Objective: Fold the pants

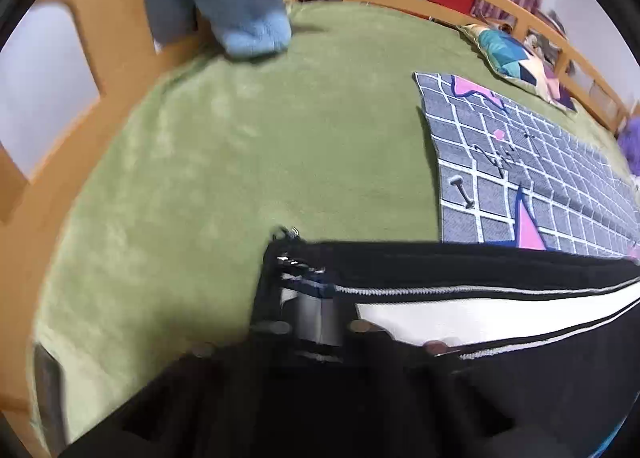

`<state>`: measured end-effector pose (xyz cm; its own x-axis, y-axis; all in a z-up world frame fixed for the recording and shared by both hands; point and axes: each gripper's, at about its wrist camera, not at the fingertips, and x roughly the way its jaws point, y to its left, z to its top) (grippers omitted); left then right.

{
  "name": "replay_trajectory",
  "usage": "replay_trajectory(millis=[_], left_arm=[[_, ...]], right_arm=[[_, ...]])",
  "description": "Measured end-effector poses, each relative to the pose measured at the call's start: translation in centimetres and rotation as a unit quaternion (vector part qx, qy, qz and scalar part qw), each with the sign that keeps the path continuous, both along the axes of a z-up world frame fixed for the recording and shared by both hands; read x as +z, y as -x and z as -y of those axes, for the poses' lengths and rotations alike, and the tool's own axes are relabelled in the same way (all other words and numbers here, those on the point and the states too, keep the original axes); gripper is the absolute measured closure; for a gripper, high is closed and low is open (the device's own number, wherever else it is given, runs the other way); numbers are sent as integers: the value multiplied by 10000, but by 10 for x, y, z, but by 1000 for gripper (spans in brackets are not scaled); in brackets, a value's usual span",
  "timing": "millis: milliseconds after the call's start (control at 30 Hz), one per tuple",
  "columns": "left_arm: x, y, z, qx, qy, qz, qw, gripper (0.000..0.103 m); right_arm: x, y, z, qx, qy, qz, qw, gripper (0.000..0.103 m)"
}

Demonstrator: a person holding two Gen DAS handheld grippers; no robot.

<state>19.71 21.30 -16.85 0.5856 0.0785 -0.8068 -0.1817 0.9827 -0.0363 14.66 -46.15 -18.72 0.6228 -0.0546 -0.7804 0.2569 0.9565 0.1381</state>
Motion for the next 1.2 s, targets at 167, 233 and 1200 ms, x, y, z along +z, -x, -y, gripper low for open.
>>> replay_trajectory(millis=[167, 233, 1200], left_arm=[[32, 16, -49, 363, 686, 727, 9943, 102], [27, 18, -51, 169, 989, 633, 9929, 101], [-9, 2, -35, 632, 783, -57, 9949, 56]], right_arm=[[-6, -4, -9, 122, 70, -12, 9999, 53], [-4, -4, -15, 278, 76, 77, 9996, 53], [6, -8, -37, 800, 138, 228, 9964, 50]])
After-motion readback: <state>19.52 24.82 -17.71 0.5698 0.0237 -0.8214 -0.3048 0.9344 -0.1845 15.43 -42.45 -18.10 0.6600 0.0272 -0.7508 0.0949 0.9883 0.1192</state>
